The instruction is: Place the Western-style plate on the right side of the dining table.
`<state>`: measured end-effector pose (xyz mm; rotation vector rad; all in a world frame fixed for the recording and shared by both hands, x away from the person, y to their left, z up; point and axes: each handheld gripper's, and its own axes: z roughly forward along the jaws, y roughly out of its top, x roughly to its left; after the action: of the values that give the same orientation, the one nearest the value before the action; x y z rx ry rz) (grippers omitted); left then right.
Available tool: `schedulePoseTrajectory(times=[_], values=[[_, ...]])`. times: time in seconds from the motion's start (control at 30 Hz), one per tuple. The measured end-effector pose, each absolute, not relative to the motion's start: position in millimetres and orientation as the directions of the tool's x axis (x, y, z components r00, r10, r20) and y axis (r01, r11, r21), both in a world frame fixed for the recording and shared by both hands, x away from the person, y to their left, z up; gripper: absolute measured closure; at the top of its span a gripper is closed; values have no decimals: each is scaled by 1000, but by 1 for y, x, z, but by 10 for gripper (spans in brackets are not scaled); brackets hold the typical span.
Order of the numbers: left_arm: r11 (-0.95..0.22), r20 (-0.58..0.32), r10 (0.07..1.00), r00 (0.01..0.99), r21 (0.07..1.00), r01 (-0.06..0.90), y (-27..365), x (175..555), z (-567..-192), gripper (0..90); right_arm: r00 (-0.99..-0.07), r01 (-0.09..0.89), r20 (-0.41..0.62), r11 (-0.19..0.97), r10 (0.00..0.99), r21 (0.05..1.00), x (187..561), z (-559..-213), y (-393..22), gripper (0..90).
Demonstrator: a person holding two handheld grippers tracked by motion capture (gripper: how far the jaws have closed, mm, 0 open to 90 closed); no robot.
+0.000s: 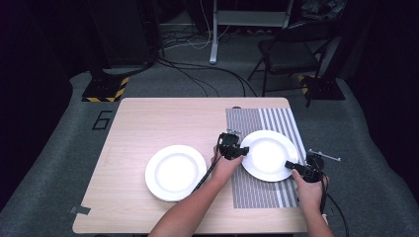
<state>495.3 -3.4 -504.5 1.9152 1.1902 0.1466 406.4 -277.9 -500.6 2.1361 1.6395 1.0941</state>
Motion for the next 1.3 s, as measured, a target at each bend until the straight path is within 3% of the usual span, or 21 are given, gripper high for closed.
schedulePoseTrajectory(times=[0.47, 0.57, 0.93, 1.3], values=[[-245, -237, 775, 586, 742, 624, -7, 492, -504, 561, 54, 730, 264, -219, 963, 647, 405, -503, -267, 522], [-300, -175, 764, 621, 756, 582, -4, 490, -500, 536, 41, 724, 245, -198, 969, 661, 403, -502, -266, 497], [-280, -181, 754, 632, 782, 558, 12, 484, -479, 500, -3, 665, 171, -126, 985, 737, 384, -492, -264, 421], [-297, -155, 738, 656, 799, 523, 34, 473, -458, 493, -65, 640, 201, -113, 977, 760, 374, -472, -253, 412]])
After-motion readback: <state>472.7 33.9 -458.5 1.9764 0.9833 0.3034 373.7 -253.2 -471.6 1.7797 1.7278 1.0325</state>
